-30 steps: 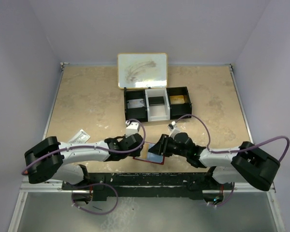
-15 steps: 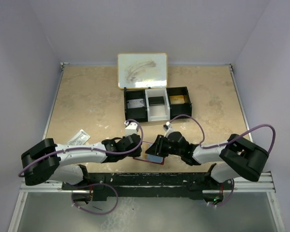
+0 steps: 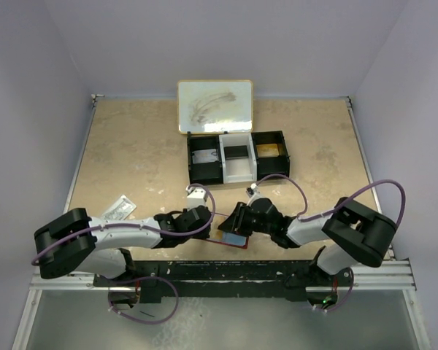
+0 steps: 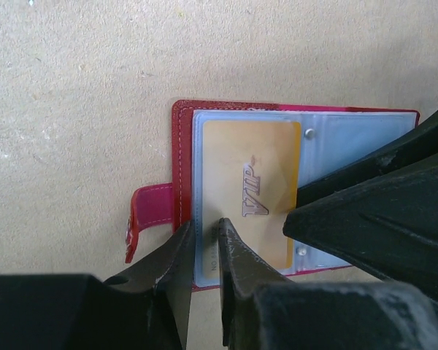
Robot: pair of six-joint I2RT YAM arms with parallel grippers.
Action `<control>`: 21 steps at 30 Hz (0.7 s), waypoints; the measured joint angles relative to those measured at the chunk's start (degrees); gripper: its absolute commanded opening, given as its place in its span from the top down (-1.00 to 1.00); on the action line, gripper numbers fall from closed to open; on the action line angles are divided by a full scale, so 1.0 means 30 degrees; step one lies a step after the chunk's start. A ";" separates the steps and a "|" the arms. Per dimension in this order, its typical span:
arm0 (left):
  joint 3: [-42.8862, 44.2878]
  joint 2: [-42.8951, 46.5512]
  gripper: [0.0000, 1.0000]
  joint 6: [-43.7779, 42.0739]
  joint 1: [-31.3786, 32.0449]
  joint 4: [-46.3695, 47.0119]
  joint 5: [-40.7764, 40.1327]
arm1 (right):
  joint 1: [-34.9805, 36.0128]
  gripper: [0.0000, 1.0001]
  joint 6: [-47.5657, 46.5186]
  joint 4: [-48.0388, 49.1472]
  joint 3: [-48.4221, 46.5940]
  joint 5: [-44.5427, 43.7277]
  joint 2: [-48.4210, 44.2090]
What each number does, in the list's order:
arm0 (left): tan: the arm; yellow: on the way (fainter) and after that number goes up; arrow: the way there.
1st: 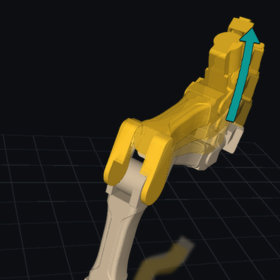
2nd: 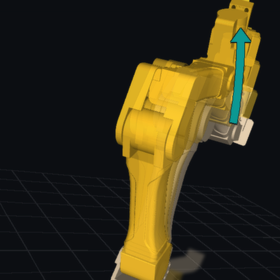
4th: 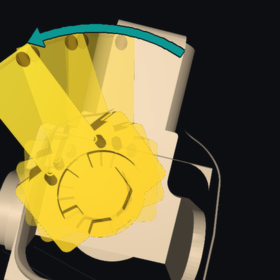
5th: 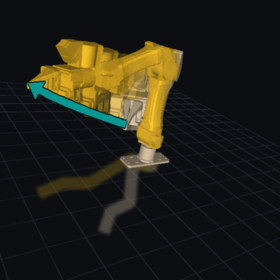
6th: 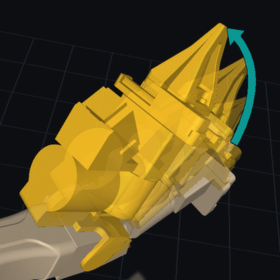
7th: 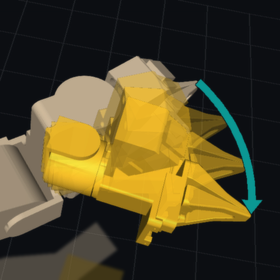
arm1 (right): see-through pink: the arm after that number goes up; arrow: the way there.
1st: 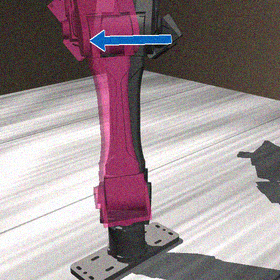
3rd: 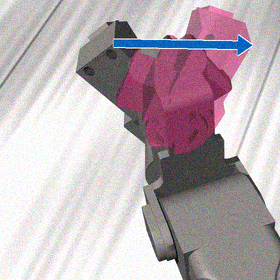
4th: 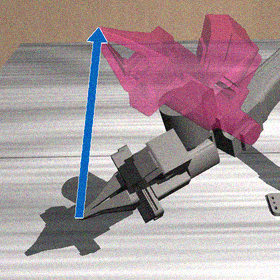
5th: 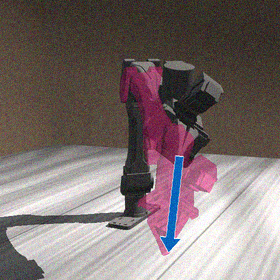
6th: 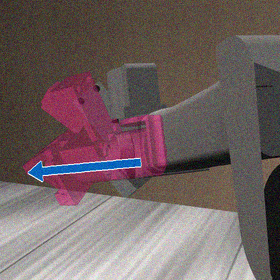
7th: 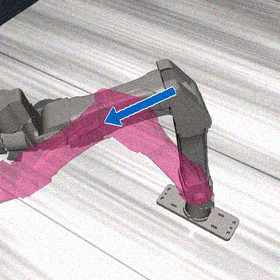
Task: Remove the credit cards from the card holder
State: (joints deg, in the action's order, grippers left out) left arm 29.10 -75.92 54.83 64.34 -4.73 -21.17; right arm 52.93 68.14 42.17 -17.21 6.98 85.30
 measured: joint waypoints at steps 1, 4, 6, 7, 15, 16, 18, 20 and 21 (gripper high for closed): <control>0.0000 -0.0015 0.71 -0.0007 0.0000 0.0051 0.0007 | -0.0007 0.31 0.0160 0.0255 0.0007 0.0022 0.0182; -0.0073 0.0015 0.73 0.0007 0.0000 0.0153 0.0015 | -0.0022 0.35 0.0590 0.0809 0.0124 0.0015 0.0459; -0.0197 0.0102 0.73 0.0022 0.0000 0.0277 0.0007 | -0.0015 0.42 0.0765 0.0940 0.0211 -0.0066 0.0481; -0.0255 0.0168 0.74 0.0029 0.0000 0.0328 0.0015 | -0.0015 0.47 0.0845 0.0940 0.0248 -0.0131 0.0481; -0.0452 0.0248 0.77 0.0087 0.0000 0.0780 0.0211 | 0.0000 0.56 0.1829 0.1056 0.1013 -0.0291 0.0000; -0.0452 0.0248 0.77 0.0095 0.0000 0.0801 0.0248 | 0.0000 0.55 0.1909 0.1056 0.1005 -0.0270 0.0000; -0.0452 0.0248 0.78 0.0095 -0.0007 0.0809 0.0284 | 0.0000 0.55 0.2018 0.0940 0.0962 -0.0262 0.0000; -0.0452 0.0248 0.79 0.0087 -0.0007 0.0809 0.0313 | 0.0000 0.55 0.2186 0.0780 0.0852 -0.0255 0.0015; -0.0452 0.0248 0.79 0.0087 -0.0007 0.0809 0.0335 | 0.0000 0.55 0.2288 0.0765 0.0809 -0.0248 0.0051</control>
State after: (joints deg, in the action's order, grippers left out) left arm 27.75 -75.18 55.09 64.31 -2.31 -20.16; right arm 52.93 75.00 44.47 -14.79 6.24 85.45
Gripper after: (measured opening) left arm 0.114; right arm 0.224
